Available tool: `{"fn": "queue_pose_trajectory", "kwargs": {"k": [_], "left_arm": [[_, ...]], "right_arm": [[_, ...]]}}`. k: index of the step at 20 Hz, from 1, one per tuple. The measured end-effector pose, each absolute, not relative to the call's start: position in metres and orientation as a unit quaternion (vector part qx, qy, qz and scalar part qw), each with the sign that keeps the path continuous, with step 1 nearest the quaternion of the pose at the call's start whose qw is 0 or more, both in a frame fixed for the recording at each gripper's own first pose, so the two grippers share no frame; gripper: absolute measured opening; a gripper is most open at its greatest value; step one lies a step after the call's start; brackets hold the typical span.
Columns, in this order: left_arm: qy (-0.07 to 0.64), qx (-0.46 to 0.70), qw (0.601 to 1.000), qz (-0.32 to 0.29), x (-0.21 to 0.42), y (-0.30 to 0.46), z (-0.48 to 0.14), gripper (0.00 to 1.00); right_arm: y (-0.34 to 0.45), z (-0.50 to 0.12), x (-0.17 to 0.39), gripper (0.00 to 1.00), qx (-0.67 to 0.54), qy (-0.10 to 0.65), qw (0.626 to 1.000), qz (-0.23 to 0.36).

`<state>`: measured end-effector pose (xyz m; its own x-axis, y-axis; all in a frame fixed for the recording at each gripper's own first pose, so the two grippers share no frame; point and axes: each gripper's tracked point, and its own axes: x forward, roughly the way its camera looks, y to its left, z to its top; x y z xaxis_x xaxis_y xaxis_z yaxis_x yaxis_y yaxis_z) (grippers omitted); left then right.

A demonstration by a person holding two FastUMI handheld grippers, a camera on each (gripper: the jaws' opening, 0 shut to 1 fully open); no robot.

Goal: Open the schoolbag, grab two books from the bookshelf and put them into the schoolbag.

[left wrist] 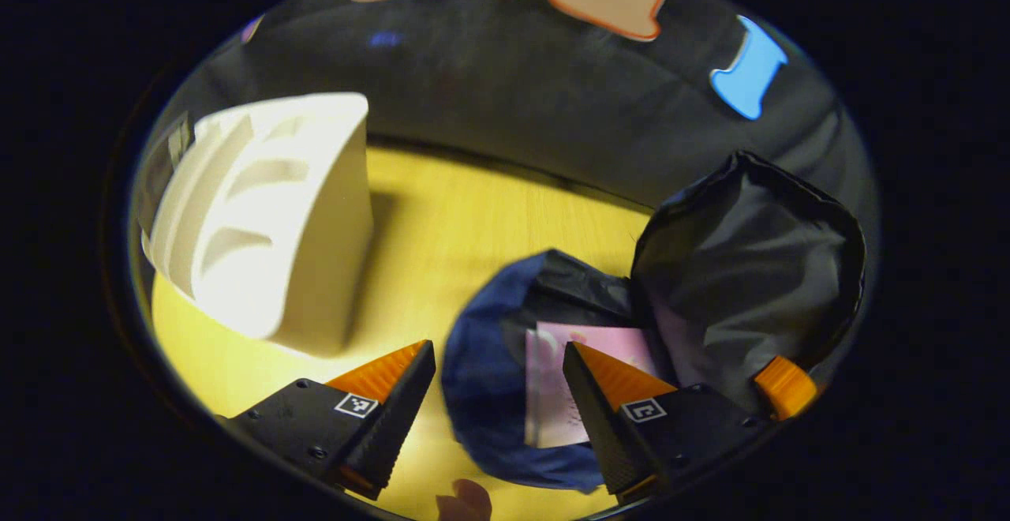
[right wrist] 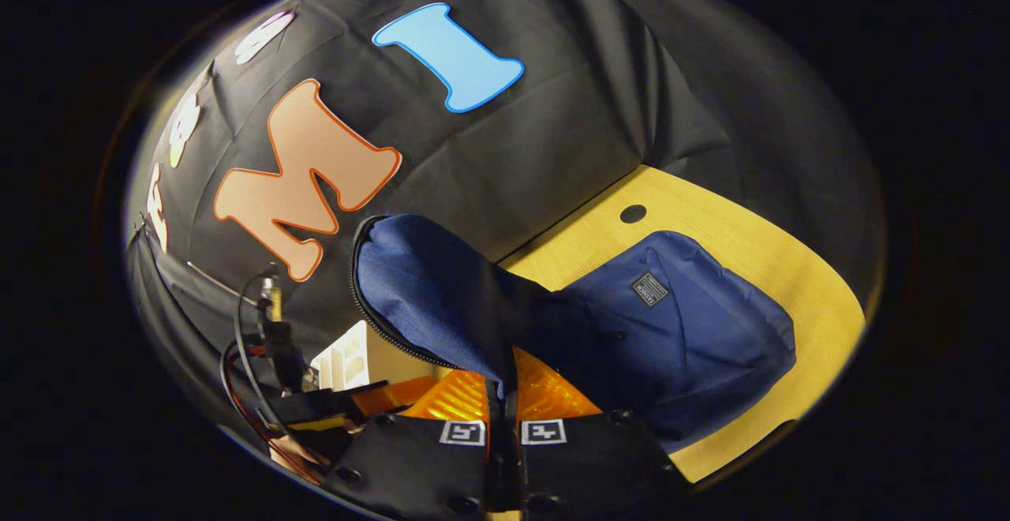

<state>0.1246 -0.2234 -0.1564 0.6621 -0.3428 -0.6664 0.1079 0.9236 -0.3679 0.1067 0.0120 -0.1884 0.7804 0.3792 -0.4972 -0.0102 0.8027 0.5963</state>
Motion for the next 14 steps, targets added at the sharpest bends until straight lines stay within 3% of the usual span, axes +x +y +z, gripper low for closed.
{"fn": "queue_pose_trajectory", "kwargs": {"k": [5,12,14], "left_arm": [[0.312,-0.094,0.940,-0.101,0.129,-0.137,-0.105,0.95],[0.242,-0.064,0.967,-0.040,0.120,0.002,-0.053,0.92],[0.243,-0.073,0.967,-0.022,0.115,0.040,-0.048,0.95]], "right_arm": [[0.013,-0.190,0.108,0.01,0.293,0.312,0.897,0.107],[0.012,-0.189,0.107,0.03,0.289,0.314,0.898,0.105],[0.012,-0.190,0.106,0.02,0.288,0.314,0.899,0.104]]}}
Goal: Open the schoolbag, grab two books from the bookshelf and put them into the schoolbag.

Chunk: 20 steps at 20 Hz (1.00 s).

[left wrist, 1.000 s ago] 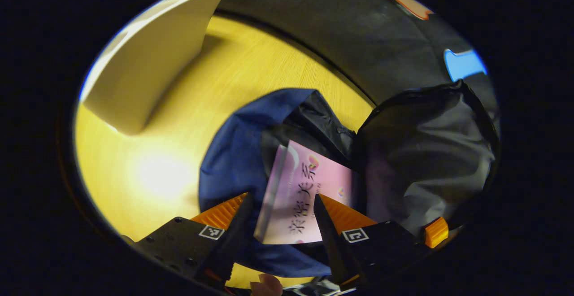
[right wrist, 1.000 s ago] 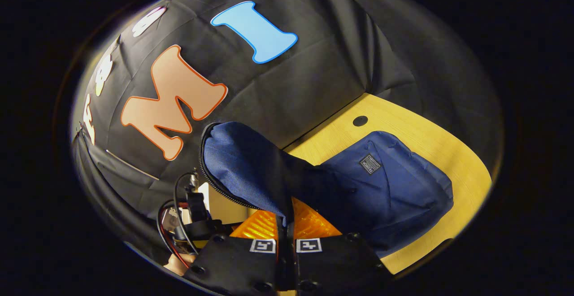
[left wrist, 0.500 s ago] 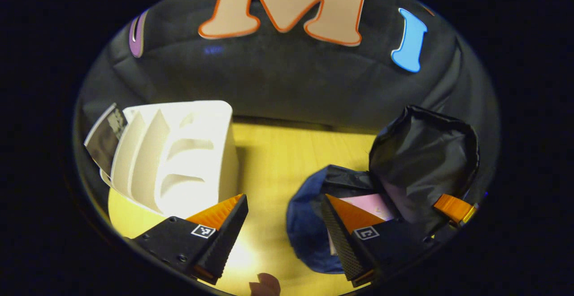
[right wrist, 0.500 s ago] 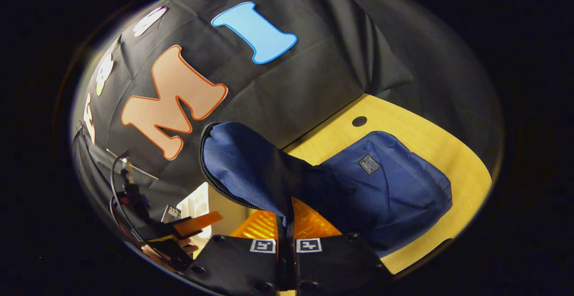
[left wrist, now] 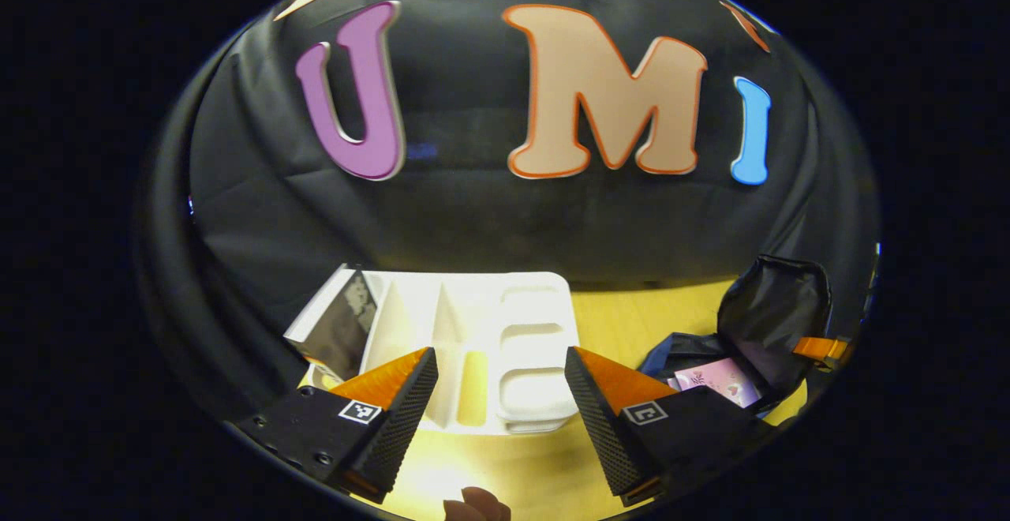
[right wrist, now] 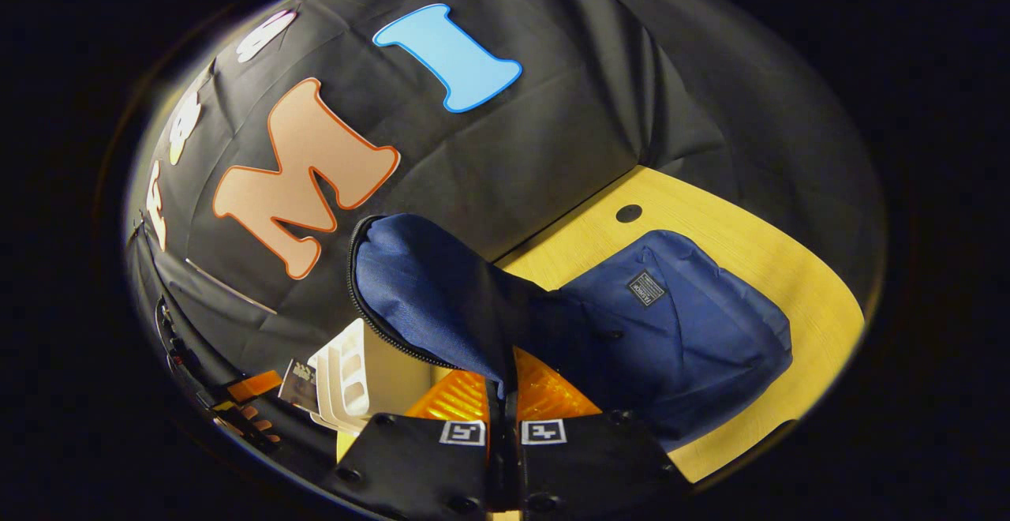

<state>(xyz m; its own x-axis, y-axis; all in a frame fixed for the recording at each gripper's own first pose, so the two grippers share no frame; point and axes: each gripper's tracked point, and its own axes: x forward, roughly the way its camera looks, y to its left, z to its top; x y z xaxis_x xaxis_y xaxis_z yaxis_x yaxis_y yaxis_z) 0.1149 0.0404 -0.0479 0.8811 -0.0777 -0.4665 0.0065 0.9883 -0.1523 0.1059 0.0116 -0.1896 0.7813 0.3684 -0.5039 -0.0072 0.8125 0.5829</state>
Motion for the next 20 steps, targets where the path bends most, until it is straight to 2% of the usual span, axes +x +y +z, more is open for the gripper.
{"fn": "queue_pose_trajectory", "kwargs": {"k": [3,4,7,8,18,20], "left_arm": [[0.247,-0.068,0.967,0.011,0.112,0.101,-0.050,0.95],[0.245,-0.067,0.967,0.020,0.111,0.120,-0.049,0.94],[0.251,-0.068,0.965,0.041,0.114,0.161,-0.054,0.94],[0.252,-0.069,0.964,0.043,0.116,0.171,-0.057,0.92],[0.350,-0.110,0.930,0.021,0.177,0.202,-0.121,0.95],[0.365,-0.110,0.924,0.022,0.193,0.206,-0.133,0.95]], "right_arm": [[0.011,-0.190,0.105,0.01,0.289,0.312,0.900,0.100],[0.010,-0.189,0.105,0.04,0.288,0.311,0.900,0.099],[0.010,-0.189,0.106,0.02,0.288,0.310,0.901,0.094],[0.009,-0.189,0.105,0.05,0.289,0.310,0.901,0.093],[0.007,-0.189,0.102,0.05,0.289,0.306,0.903,0.081],[0.006,-0.189,0.101,0.02,0.289,0.305,0.904,0.079]]}}
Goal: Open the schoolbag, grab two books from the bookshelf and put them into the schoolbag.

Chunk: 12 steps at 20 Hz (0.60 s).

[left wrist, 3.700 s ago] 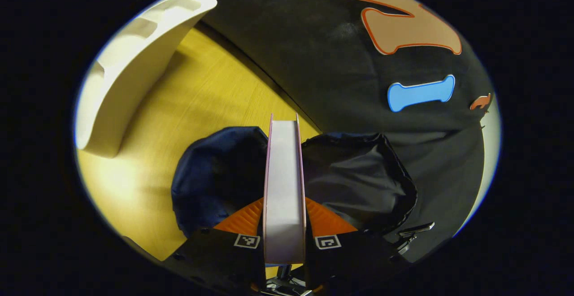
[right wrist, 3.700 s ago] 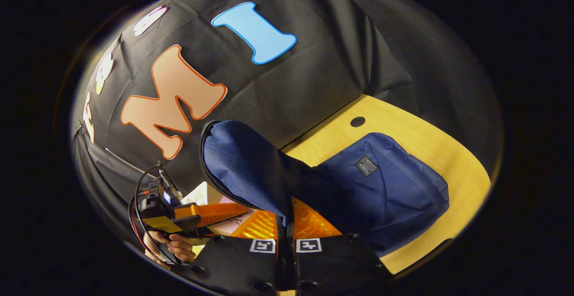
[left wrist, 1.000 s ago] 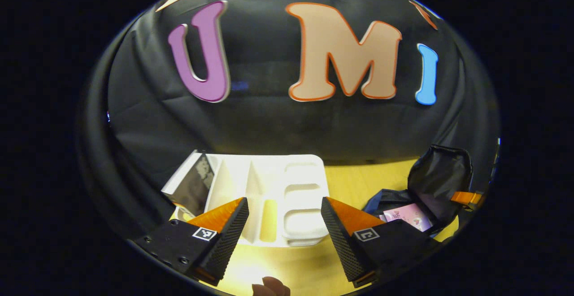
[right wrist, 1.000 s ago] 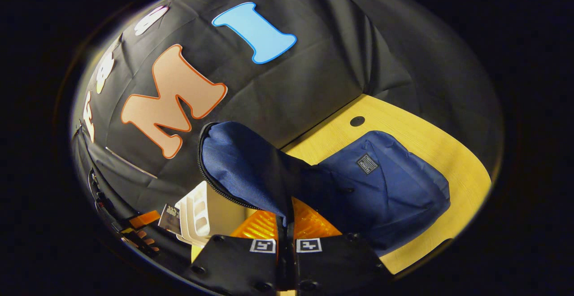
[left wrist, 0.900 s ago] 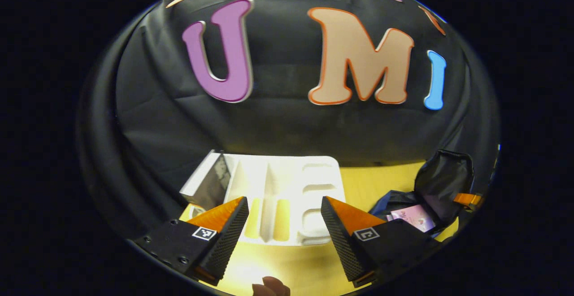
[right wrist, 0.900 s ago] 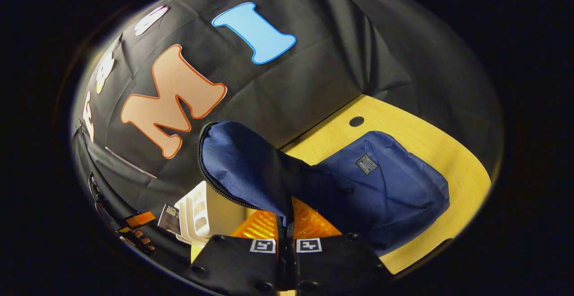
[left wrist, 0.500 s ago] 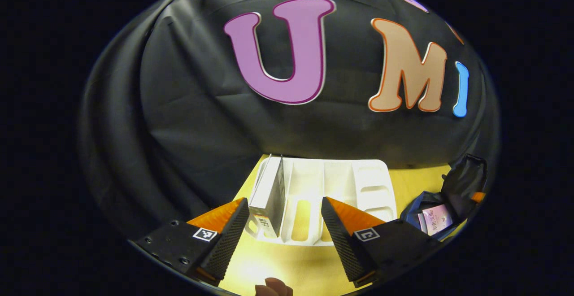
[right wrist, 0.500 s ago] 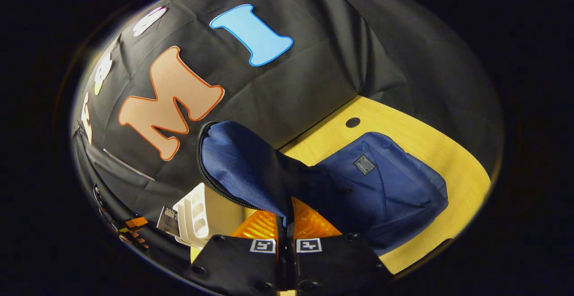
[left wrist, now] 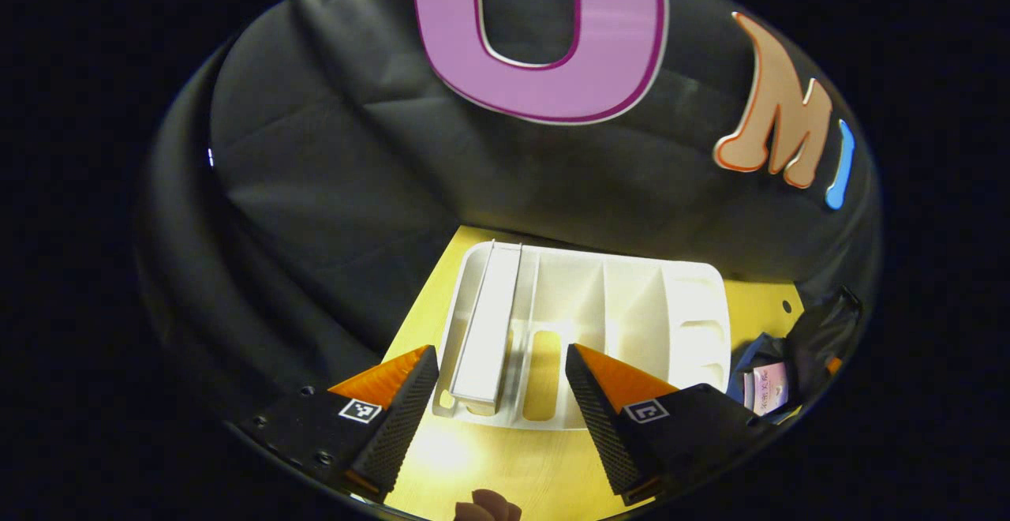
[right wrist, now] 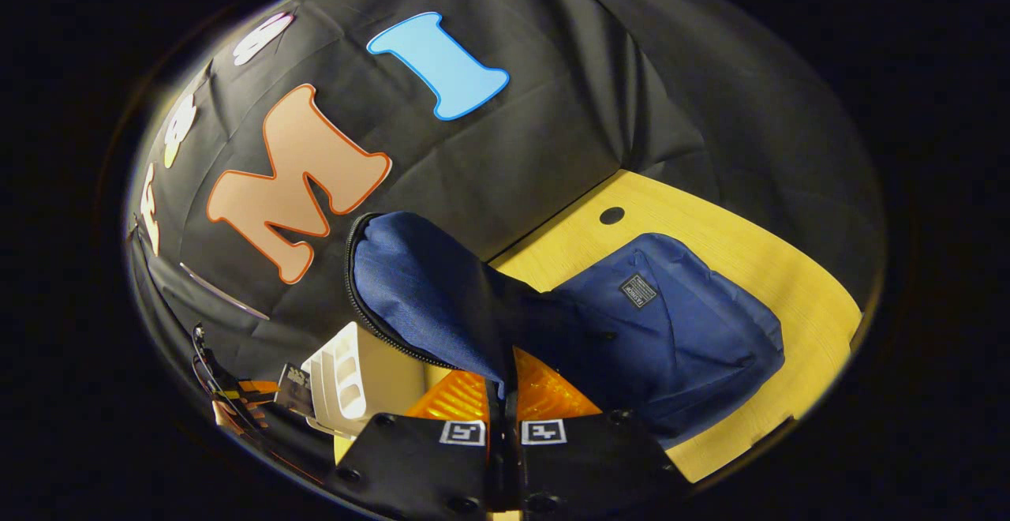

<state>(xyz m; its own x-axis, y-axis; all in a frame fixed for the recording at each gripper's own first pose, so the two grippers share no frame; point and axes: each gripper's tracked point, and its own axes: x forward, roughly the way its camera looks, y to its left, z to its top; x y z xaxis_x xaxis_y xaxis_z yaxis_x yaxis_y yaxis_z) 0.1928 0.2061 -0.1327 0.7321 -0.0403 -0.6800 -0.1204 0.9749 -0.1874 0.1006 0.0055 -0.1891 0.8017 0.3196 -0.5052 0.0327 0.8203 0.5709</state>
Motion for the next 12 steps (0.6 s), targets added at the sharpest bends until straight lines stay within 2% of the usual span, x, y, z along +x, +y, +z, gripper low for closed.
{"fn": "queue_pose_trajectory", "kwargs": {"k": [1,5,6,9,12], "left_arm": [[0.374,-0.103,0.921,0.029,0.198,0.209,-0.138,0.96],[0.403,-0.062,0.913,0.024,0.214,0.218,-0.157,0.92],[0.412,-0.056,0.909,0.021,0.216,0.218,-0.162,0.93],[0.440,-0.067,0.896,0.006,0.216,0.210,-0.179,0.92],[0.466,-0.069,0.882,0.006,0.217,0.210,-0.200,0.82]], "right_arm": [[0.005,-0.189,0.100,0.01,0.289,0.305,0.904,0.078],[0.002,-0.191,0.095,0.02,0.288,0.303,0.905,0.077],[0.000,-0.191,0.095,0.02,0.288,0.302,0.906,0.076],[-0.004,-0.192,0.092,0.03,0.290,0.301,0.905,0.076],[-0.005,-0.191,0.094,0.02,0.290,0.300,0.905,0.076]]}}
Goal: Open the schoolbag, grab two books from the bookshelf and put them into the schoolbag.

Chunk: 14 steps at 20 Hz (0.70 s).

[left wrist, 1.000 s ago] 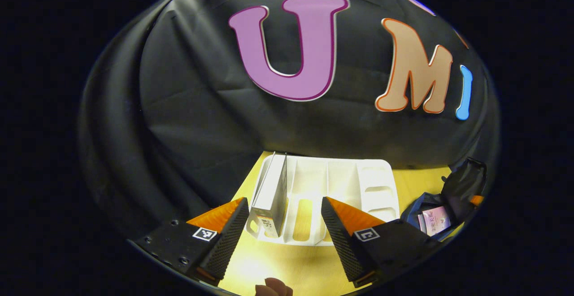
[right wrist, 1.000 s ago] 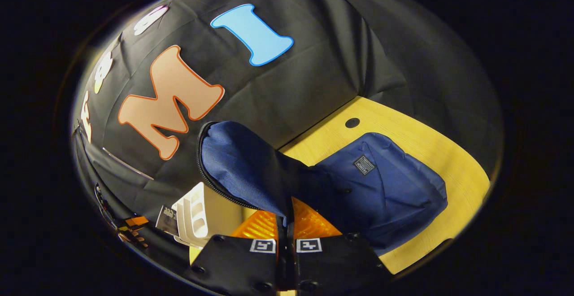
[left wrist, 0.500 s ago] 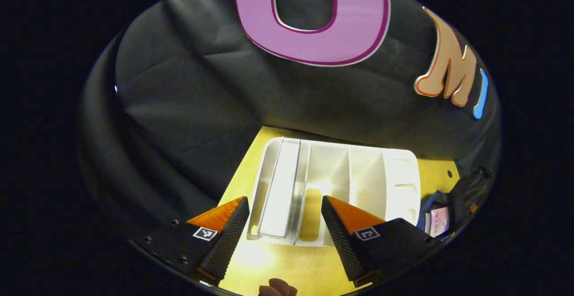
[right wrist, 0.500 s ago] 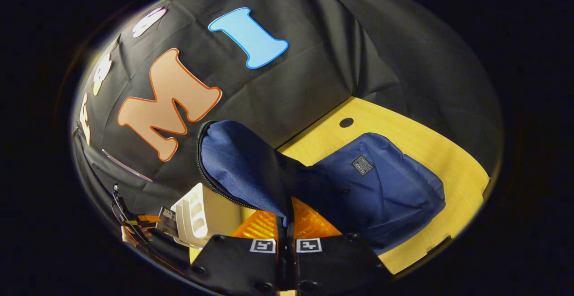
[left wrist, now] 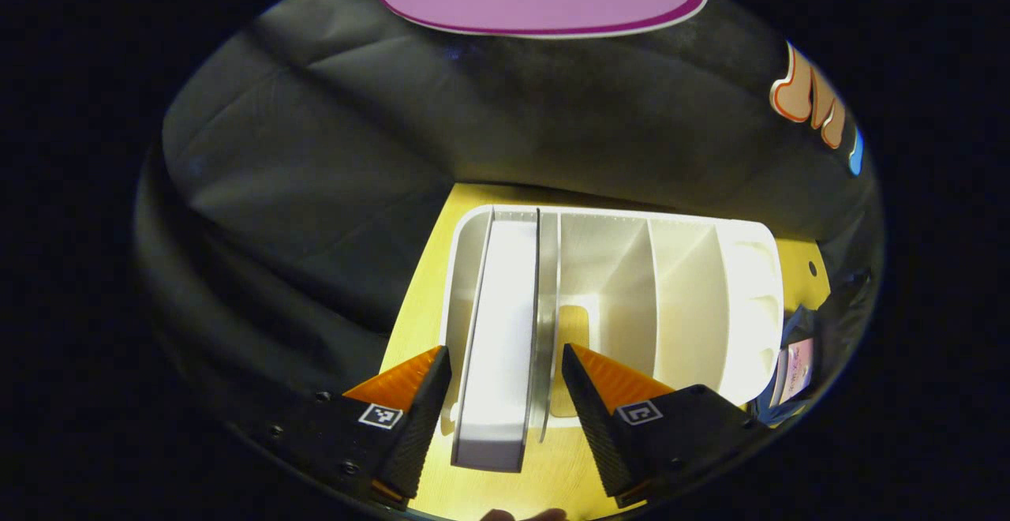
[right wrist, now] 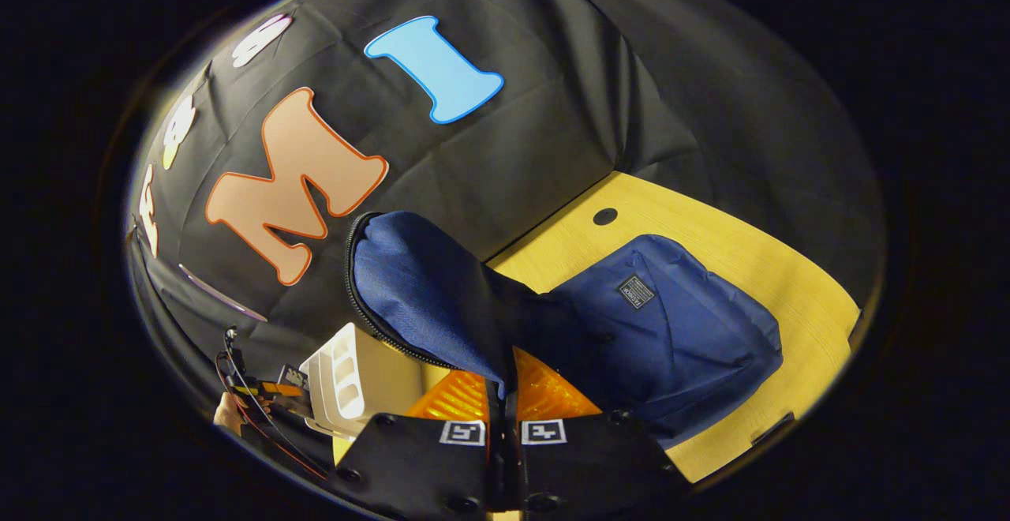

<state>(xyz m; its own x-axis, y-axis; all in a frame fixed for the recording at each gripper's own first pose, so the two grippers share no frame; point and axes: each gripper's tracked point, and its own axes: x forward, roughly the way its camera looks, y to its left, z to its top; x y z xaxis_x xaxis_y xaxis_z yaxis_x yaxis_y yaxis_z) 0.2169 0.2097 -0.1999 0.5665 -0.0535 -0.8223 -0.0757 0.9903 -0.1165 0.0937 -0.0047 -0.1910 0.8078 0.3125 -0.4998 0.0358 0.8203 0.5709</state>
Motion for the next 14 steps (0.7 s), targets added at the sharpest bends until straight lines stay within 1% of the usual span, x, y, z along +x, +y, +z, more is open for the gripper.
{"fn": "queue_pose_trajectory", "kwargs": {"k": [1,2,3,7,8,10,13,14], "left_arm": [[0.473,-0.070,0.878,0.005,0.217,0.211,-0.205,0.76],[0.490,-0.077,0.868,0.001,0.218,0.208,-0.218,0.57],[0.489,-0.073,0.870,-0.002,0.209,0.210,-0.205,0.37],[0.495,-0.070,0.866,-0.007,0.209,0.211,-0.208,0.34],[0.495,-0.071,0.866,-0.008,0.210,0.211,-0.208,0.32],[0.492,-0.071,0.868,-0.011,0.209,0.211,-0.206,0.34],[0.486,-0.070,0.871,-0.020,0.210,0.211,-0.203,0.31],[0.488,-0.066,0.870,-0.023,0.209,0.212,-0.203,0.36]], "right_arm": [[-0.003,-0.191,0.095,0.03,0.290,0.301,0.905,0.076],[-0.004,-0.191,0.096,0.05,0.291,0.301,0.905,0.076],[-0.002,-0.192,0.097,0.03,0.291,0.300,0.905,0.076],[-0.002,-0.193,0.097,0.02,0.291,0.300,0.905,0.078],[-0.002,-0.193,0.097,0.02,0.291,0.300,0.905,0.078],[-0.002,-0.193,0.098,0.02,0.292,0.300,0.905,0.078],[0.000,-0.193,0.099,0.01,0.292,0.300,0.905,0.078],[-0.001,-0.193,0.098,0.01,0.292,0.301,0.905,0.078]]}}
